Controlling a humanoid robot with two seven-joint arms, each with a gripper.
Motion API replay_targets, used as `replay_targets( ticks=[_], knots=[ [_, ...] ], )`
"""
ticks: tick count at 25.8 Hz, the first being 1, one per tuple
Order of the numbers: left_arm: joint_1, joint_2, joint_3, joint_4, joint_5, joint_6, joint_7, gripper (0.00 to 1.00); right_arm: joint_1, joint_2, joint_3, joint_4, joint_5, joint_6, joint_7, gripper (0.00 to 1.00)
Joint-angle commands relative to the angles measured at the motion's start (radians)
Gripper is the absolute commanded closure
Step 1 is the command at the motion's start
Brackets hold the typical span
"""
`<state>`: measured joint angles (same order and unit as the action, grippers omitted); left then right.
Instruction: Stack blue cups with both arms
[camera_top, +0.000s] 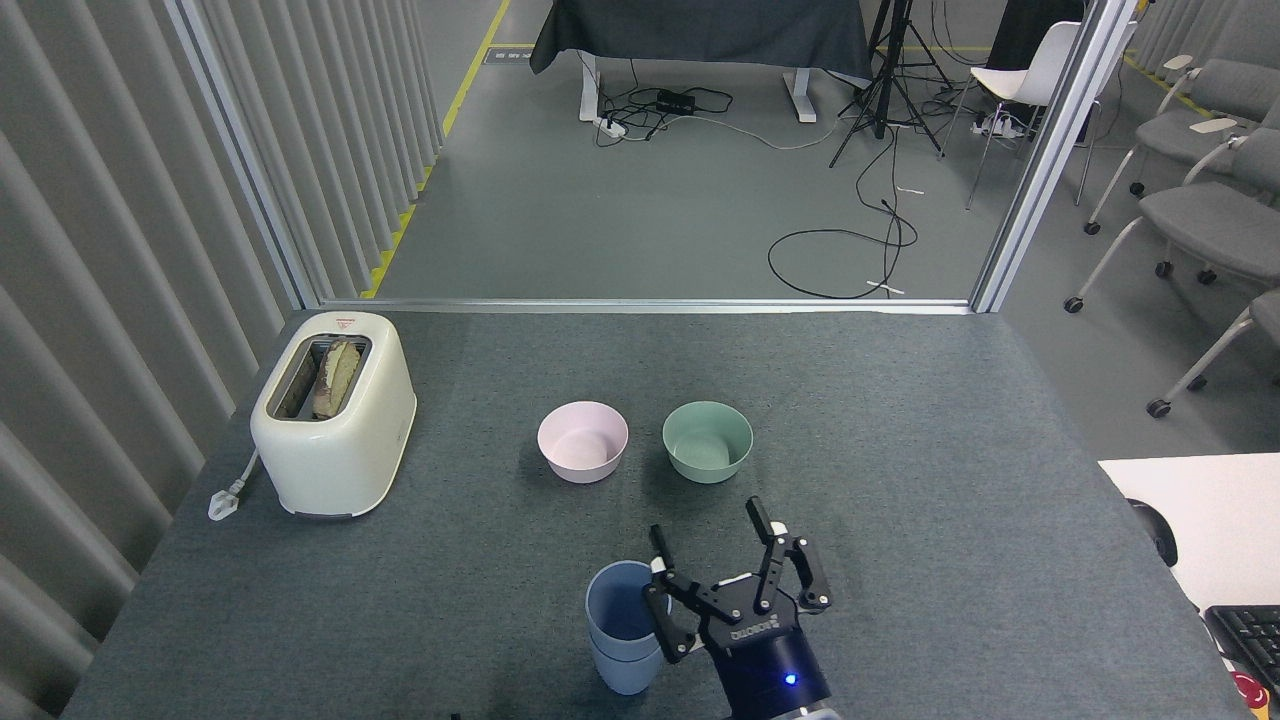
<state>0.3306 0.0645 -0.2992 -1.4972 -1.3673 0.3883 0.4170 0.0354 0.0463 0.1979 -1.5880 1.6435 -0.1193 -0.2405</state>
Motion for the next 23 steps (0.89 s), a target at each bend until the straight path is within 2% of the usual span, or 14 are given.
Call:
replay_targets(
  ticks=[1,5,9,16,20,23],
  knots=[
    [0.001,0.001,-0.001,-0.008,0.001,-0.003,0.000,0.00,0.078,-0.048,-0.130,0.005,-0.040,-0.020,-0.008,0.00],
    [-0.007,0.003,-0.001,-0.008,0.001,-0.006,0.000,0.00,0.204,-0.112,-0.187,0.006,-0.079,-0.054,-0.060,0.00],
    [-0.007,0.001,-0.003,-0.009,0.001,-0.009,0.000,0.00,0.296,-0.111,-0.229,0.013,-0.082,-0.068,-0.074,0.00],
    [-0.001,0.009,-0.003,-0.018,0.001,-0.023,0.008,0.00,0.362,-0.117,-0.250,0.025,-0.087,-0.069,-0.089,0.00],
    [0.004,0.011,-0.003,-0.038,0.002,-0.095,0.011,0.00,0.362,-0.118,-0.275,0.025,-0.088,-0.079,-0.095,0.00],
    [0.004,0.011,-0.001,-0.038,0.002,-0.127,0.022,0.00,0.368,-0.118,-0.305,0.025,-0.088,-0.141,-0.102,0.00]
  ],
)
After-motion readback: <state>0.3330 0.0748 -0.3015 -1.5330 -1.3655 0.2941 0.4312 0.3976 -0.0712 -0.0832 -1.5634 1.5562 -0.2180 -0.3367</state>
